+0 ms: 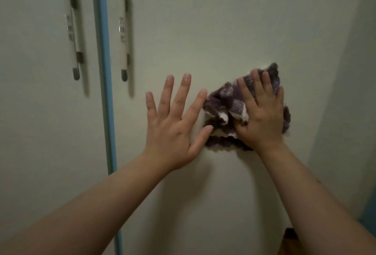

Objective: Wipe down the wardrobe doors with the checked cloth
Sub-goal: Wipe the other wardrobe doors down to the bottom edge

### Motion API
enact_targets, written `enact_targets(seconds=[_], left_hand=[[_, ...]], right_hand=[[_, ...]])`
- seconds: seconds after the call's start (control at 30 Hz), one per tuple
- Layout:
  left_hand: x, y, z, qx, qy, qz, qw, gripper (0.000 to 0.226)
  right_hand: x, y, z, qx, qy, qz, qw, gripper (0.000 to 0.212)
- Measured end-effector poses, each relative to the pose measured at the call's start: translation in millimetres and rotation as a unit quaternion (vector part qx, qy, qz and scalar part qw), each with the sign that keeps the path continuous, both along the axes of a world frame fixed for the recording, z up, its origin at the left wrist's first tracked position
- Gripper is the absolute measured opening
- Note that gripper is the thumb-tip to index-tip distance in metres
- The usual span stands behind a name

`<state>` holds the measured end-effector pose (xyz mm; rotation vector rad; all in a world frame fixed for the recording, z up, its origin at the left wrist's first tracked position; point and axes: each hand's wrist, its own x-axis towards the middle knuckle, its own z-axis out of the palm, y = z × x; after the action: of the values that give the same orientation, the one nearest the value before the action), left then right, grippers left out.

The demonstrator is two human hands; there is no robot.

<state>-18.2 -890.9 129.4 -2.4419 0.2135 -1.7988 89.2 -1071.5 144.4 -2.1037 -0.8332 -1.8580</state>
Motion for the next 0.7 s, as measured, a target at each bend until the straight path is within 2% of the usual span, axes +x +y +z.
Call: enact_targets(seconds=[0.23, 0.43, 0.57, 0.7], left_hand=[[-16, -17, 72, -0.031, 0.065, -0.014, 0.997, 0.058], [-28, -11, 124, -0.051, 0.084, -0.011, 0.995, 0.057], [-37, 2, 153, -0.061, 0.077, -0.017, 0.995, 0.057], [-44, 9, 169, -0.089, 0.081, -0.027, 0.992, 0.057]], right_hand=[[-11, -27, 44, 0.110, 0.126, 0.033, 0.985, 0.076], [-21, 13, 96, 0.151, 0.145, 0.015, 0.978, 0.080], [-27, 59, 133, 0.115, 0.105, 0.025, 0.987, 0.078], [-32, 80, 131, -0.002, 0.057, 0.068, 0.996, 0.064]])
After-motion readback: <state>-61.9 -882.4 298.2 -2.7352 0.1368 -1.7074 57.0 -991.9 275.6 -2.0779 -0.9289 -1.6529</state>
